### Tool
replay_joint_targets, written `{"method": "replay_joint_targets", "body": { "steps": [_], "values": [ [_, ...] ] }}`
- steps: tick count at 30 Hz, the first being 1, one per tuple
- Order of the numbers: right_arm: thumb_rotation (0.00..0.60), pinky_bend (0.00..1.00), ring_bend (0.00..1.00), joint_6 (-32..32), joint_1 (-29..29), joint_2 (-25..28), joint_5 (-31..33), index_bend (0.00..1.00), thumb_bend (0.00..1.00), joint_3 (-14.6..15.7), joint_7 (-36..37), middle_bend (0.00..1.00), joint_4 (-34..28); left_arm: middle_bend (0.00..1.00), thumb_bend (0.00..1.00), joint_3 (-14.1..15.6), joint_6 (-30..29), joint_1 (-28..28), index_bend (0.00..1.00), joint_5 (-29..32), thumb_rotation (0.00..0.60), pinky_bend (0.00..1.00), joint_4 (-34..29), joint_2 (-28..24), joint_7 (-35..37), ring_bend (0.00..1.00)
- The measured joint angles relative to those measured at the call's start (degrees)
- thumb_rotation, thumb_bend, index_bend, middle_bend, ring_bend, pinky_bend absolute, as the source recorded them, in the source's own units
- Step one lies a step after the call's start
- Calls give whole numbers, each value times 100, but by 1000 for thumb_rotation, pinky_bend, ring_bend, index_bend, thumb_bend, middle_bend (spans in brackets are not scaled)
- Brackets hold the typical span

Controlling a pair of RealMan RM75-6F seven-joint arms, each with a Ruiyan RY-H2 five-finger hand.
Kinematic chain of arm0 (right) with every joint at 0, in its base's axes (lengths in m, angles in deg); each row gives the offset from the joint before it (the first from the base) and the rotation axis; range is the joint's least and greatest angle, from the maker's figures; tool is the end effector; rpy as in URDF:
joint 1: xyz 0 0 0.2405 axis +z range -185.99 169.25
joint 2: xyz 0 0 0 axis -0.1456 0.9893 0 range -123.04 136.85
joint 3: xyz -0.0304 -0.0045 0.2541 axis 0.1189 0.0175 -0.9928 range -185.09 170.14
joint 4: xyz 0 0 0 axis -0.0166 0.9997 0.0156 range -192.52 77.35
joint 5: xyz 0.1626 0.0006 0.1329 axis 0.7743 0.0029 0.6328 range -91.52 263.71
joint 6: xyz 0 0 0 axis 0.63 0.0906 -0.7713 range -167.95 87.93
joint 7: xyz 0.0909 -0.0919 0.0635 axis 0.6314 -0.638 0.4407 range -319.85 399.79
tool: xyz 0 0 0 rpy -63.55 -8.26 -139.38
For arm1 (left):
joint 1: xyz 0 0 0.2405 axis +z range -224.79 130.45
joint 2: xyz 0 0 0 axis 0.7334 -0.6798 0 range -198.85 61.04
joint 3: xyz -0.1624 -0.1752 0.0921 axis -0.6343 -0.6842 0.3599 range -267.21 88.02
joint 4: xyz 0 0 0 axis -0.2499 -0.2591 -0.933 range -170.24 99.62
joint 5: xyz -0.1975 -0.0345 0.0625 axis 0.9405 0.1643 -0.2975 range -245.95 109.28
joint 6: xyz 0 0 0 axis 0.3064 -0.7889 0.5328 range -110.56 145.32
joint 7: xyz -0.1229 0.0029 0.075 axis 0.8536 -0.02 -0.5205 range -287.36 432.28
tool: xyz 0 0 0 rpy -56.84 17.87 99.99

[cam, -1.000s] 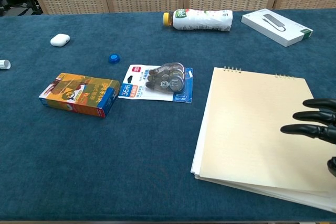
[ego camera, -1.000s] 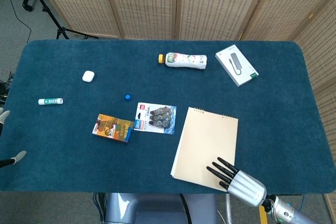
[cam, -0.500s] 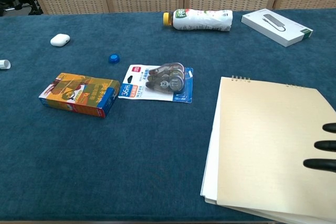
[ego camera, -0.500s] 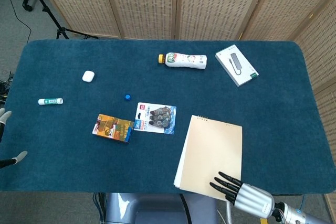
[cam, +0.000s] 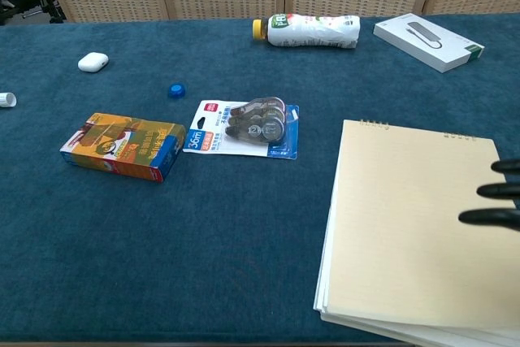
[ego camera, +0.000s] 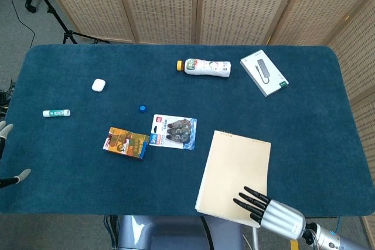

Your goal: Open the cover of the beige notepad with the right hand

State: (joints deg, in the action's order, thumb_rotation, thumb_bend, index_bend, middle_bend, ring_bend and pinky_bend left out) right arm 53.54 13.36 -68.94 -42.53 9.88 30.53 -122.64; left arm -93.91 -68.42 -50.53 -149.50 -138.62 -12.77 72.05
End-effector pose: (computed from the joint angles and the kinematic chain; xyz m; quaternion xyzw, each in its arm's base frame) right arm -0.2736 -0.1538 0.0677 0.8832 -0.0256 0.3964 0.2494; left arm -0.2946 0.1756 0.1938 -0.5520 -0.4145 -0.3932 0.6074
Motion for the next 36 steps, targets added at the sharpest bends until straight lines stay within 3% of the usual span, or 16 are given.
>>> {"method": "replay_joint_targets", "body": {
  "steps": [8, 21, 29, 36],
  "values": [
    [600, 0, 0, -333, 212, 274, 971, 705, 827, -530, 568, 79, -951, 0, 0, 6, 12, -1, 0, -8, 600, 0, 6, -15, 34, 0],
    [600, 0, 0, -1816, 805, 715, 3619, 717, 827, -1939, 1399, 79, -2389, 0, 0, -2, 66, -21, 0, 27, 600, 0, 10, -45, 90, 0],
    [600, 0, 0, -2771, 1163, 553, 5505, 723, 852, -2753, 1393, 80, -2484, 0, 0, -20, 139, -43, 0, 92, 600, 0, 22, -88, 186, 0],
    [600, 0, 0, -3348, 1587, 51, 7065, 724, 852, -3428, 1027, 79, -1816, 0, 0, -48, 249, -91, 0, 214, 600, 0, 30, -95, 179, 0]
  ]
}}
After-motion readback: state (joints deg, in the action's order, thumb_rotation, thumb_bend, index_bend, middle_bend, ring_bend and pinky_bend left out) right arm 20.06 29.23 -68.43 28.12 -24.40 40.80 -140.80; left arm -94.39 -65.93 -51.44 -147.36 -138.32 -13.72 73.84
